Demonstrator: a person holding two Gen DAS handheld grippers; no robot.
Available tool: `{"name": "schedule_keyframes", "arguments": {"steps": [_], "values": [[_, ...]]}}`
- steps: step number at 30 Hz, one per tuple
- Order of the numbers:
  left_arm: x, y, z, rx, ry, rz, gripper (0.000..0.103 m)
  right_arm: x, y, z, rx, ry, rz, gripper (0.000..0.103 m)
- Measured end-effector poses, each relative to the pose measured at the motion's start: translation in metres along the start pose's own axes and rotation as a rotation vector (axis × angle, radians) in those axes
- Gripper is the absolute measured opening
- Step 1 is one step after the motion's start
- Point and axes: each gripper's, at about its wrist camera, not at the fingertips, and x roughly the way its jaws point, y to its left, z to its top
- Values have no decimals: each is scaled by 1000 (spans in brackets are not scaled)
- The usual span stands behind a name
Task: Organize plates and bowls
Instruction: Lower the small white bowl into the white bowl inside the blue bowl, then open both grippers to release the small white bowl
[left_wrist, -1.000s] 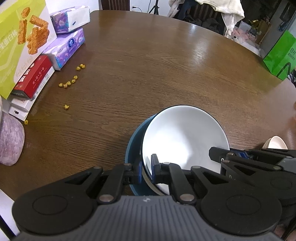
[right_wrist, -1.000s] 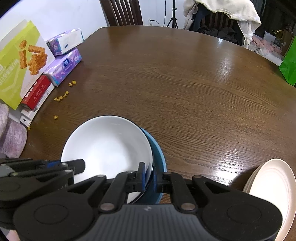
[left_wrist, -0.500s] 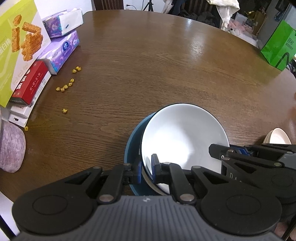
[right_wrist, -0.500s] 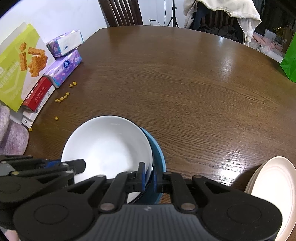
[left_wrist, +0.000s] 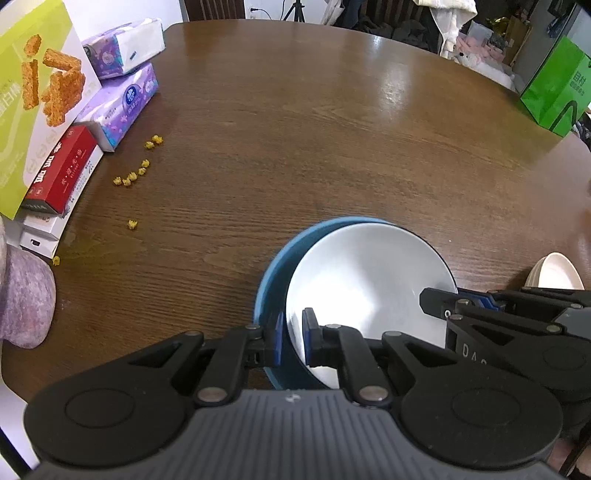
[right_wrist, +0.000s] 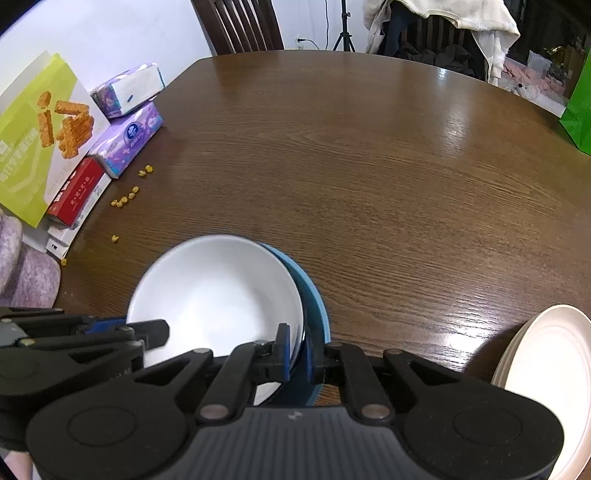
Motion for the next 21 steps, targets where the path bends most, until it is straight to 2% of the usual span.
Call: {"name": "schedule_keyframes", "arguments": {"steps": [16,17,19,21], "values": [[-10,5,-2,-28,-40,-21,8,-1,8,0,-24,-7,-31,7],[-12,5,-2,-29,-48,-29,2,-1,8,0,-21,-8,-31,7],[-17,4,-1,-45,-52,-129,1,-2,9,-1,-21,-17,-21,7],[-20,-3,1,-29,-61,-77,1,-4,9,-1,-9,-24,7,7]]}}
